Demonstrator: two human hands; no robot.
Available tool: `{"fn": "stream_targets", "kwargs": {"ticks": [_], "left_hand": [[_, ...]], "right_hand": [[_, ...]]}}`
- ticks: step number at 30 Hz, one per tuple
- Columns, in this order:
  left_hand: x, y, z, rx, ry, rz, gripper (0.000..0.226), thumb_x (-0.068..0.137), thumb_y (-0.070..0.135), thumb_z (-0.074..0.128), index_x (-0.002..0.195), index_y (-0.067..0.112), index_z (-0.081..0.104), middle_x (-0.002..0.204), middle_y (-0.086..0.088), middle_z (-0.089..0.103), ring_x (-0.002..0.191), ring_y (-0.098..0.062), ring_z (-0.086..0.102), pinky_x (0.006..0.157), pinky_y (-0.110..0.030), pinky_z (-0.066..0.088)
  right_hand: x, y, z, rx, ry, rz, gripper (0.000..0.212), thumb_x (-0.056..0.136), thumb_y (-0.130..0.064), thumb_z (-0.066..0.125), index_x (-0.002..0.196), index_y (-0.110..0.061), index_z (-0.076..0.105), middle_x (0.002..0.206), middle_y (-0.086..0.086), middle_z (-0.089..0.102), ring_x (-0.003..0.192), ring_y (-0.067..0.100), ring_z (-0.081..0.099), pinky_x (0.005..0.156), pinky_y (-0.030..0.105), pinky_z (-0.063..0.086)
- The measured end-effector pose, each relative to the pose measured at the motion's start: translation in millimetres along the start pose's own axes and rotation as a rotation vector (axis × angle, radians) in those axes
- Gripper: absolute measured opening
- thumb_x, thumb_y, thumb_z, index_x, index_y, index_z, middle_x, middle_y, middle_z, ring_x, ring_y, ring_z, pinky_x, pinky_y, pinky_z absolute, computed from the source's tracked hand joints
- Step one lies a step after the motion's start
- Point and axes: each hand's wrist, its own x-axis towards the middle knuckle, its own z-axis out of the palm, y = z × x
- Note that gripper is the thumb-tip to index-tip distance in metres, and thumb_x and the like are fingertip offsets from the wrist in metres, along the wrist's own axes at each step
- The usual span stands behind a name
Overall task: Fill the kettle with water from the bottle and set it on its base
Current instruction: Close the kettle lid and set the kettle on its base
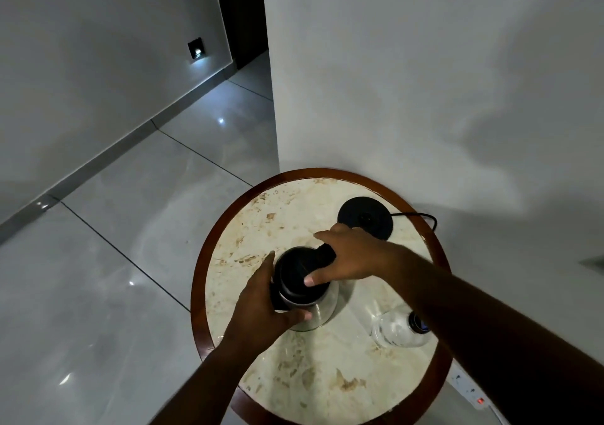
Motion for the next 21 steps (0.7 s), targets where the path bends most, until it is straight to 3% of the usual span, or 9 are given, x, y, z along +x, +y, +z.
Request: {"fn": "stream_targets", "kwargs": {"ticks": [2, 3, 6, 8, 13, 16, 19, 21], "left_hand": [[5, 10, 5, 0.048, -0.018, -0.006, 0.134, 0.041, 0.061, 0.088, 0.150, 0.030, 0.016, 0.150, 0.008, 0.039, 0.136, -0.016, 0.039, 0.101, -0.027, 0.036], [8, 15, 8, 0.078, -0.023, -0.006, 0.136, 0.040, 0.062, 0.087, 0.151, 0.028, 0.016, 0.151, 0.005, 0.036, 0.137, -0.018, 0.038, 0.101, -0.029, 0.037], [15, 28, 16, 0.216, -0.017, -0.002, 0.127, 0.044, 0.058, 0.087, 0.147, 0.021, 0.024, 0.147, 0.000, 0.039, 0.127, -0.019, 0.046, 0.092, -0.028, 0.044], [19, 33, 16, 0.307, -0.029, 0.036, 0.117, 0.048, 0.056, 0.085, 0.144, 0.019, 0.029, 0.141, -0.001, 0.044, 0.120, -0.017, 0.051, 0.084, -0.021, 0.044], [56, 77, 4, 0.462, -0.145, 0.175, 0.122, 0.047, 0.058, 0.085, 0.146, 0.022, 0.024, 0.148, 0.000, 0.040, 0.125, -0.021, 0.050, 0.096, -0.030, 0.046], [95, 120, 0, 0.495, -0.218, 0.249, 0.114, 0.046, 0.056, 0.087, 0.142, 0.026, 0.032, 0.143, 0.000, 0.046, 0.125, -0.023, 0.050, 0.096, -0.031, 0.044], [132, 157, 4, 0.507, -0.242, 0.371, 0.103, 0.041, 0.052, 0.087, 0.132, 0.034, 0.041, 0.132, 0.007, 0.055, 0.119, -0.019, 0.055, 0.087, -0.028, 0.048], [154, 175, 10, 0.485, -0.253, 0.436, 0.096, 0.041, 0.051, 0.088, 0.125, 0.040, 0.043, 0.123, 0.011, 0.059, 0.114, -0.017, 0.056, 0.082, -0.025, 0.043]], "right_hand": [[-3, 11, -12, 0.009, -0.111, -0.019, 0.109, 0.060, -0.061, 0.078, 0.147, -0.027, 0.022, 0.149, 0.008, 0.028, 0.133, 0.033, 0.034, 0.106, 0.045, 0.038], [-3, 14, -13, -0.042, -0.107, -0.039, 0.098, 0.066, -0.048, 0.080, 0.144, -0.025, 0.027, 0.143, 0.010, 0.034, 0.127, 0.033, 0.042, 0.101, 0.044, 0.043], [-3, 13, 1, -0.314, 0.158, -0.128, 0.042, 0.083, -0.020, 0.066, 0.120, -0.012, 0.046, 0.114, 0.016, 0.050, 0.096, 0.039, 0.059, 0.073, 0.043, 0.051], [-6, 15, 11, -0.383, 0.286, -0.149, 0.030, 0.088, -0.018, 0.059, 0.114, -0.008, 0.048, 0.110, 0.018, 0.053, 0.090, 0.040, 0.060, 0.068, 0.043, 0.049], [-21, 50, -7, -0.272, 0.466, -0.086, 0.030, 0.084, -0.019, 0.062, 0.110, -0.013, 0.050, 0.106, 0.013, 0.057, 0.088, 0.036, 0.062, 0.065, 0.038, 0.048], [-25, 75, -36, -0.219, 0.537, -0.035, 0.030, 0.078, -0.020, 0.066, 0.104, -0.016, 0.051, 0.101, 0.009, 0.060, 0.088, 0.032, 0.061, 0.065, 0.034, 0.046], [-26, 103, -61, -0.138, 0.601, 0.051, 0.028, 0.077, -0.020, 0.064, 0.102, -0.016, 0.051, 0.095, 0.010, 0.059, 0.084, 0.032, 0.060, 0.068, 0.035, 0.046], [-24, 121, -71, -0.108, 0.648, 0.100, 0.027, 0.077, -0.021, 0.063, 0.100, -0.014, 0.051, 0.091, 0.011, 0.059, 0.080, 0.033, 0.060, 0.068, 0.038, 0.049]]}}
